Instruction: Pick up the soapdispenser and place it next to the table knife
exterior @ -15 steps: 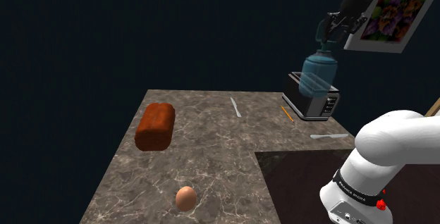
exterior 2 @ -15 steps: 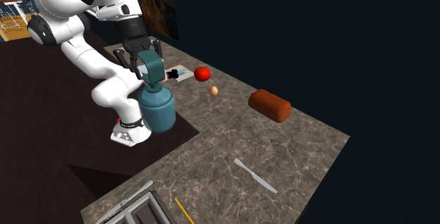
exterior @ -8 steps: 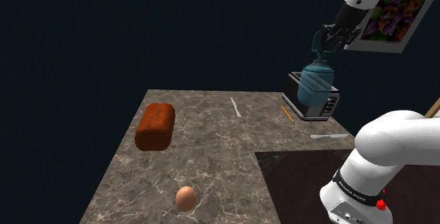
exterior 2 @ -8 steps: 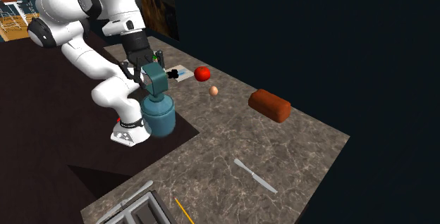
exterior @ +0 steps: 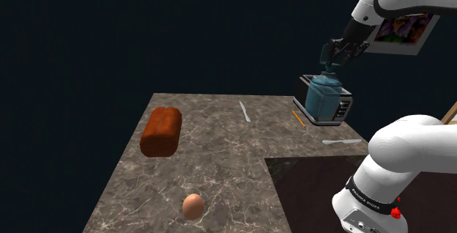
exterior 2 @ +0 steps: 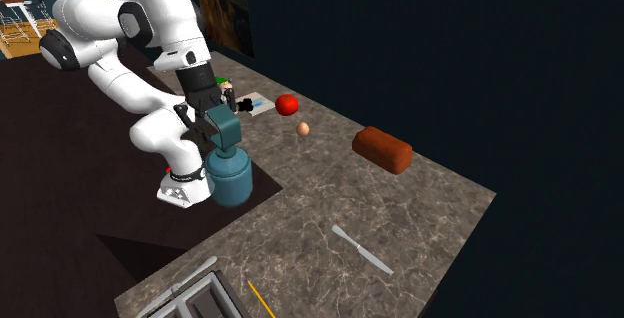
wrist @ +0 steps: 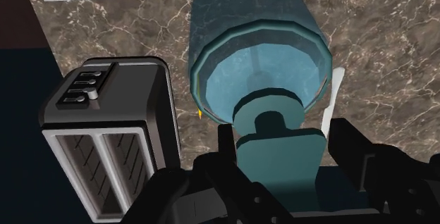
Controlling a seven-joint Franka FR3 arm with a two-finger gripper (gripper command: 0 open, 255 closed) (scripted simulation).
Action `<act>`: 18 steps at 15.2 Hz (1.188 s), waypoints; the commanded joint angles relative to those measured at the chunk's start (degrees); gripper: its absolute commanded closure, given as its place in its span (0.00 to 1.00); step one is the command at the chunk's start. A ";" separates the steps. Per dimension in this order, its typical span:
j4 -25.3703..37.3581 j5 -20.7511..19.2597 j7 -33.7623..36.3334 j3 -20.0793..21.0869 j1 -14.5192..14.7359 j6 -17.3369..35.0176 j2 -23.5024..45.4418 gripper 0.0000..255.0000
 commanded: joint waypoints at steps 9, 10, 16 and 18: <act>-8.49 -1.25 0.59 -1.06 -0.66 6.48 -2.07 1.00; -9.32 -1.39 0.65 -1.17 -0.74 7.16 -2.22 1.00; -14.17 -2.32 1.02 -1.90 -1.28 11.35 -2.85 1.00; -15.73 -2.66 1.14 -2.17 -1.48 12.81 -2.94 1.00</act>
